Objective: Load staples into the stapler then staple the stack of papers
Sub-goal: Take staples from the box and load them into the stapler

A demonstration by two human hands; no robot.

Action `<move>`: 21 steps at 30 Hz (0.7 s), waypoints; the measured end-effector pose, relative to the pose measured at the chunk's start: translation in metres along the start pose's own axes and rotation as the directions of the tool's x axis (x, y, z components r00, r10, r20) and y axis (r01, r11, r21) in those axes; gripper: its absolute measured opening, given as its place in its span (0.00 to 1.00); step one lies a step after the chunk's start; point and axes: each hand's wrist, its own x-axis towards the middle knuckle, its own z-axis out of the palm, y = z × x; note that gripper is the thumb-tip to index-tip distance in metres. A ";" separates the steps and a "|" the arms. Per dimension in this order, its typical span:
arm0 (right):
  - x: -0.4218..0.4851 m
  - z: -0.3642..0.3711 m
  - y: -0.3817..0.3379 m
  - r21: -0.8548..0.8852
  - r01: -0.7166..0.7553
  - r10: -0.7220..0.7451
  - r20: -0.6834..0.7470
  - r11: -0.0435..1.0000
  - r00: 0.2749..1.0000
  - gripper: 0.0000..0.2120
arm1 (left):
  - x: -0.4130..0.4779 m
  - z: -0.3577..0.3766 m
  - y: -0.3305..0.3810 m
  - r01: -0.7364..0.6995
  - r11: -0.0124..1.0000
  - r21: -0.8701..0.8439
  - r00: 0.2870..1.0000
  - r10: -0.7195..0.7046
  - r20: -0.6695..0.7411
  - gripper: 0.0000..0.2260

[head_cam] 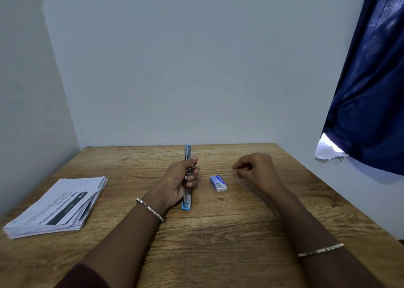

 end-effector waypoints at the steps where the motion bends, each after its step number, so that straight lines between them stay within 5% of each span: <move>1: -0.002 0.000 0.001 -0.006 -0.024 0.024 0.013 1.000 1.000 0.07 | 0.000 0.000 0.000 0.006 1.000 -0.001 1.000 -0.006 0.000 0.06; 11: 0.000 0.005 0.000 0.019 -0.104 0.101 0.129 0.994 0.987 0.05 | 0.003 -0.002 0.000 0.058 0.998 -0.039 0.997 -0.056 0.047 0.06; 15: -0.004 0.005 -0.011 0.243 -0.097 0.045 0.210 0.965 0.977 0.19 | 0.006 -0.004 -0.002 0.048 0.999 -0.015 0.999 -0.048 0.015 0.05; 18: -0.006 0.007 -0.015 0.007 0.000 -0.003 0.434 1.000 0.901 0.33 | 0.007 -0.005 -0.003 0.055 0.998 -0.009 0.998 -0.055 0.005 0.05; 21: -0.004 0.008 -0.011 -0.089 0.052 -0.003 0.475 0.995 0.880 0.34 | 0.008 -0.004 -0.004 0.062 0.998 0.019 0.998 -0.062 0.000 0.11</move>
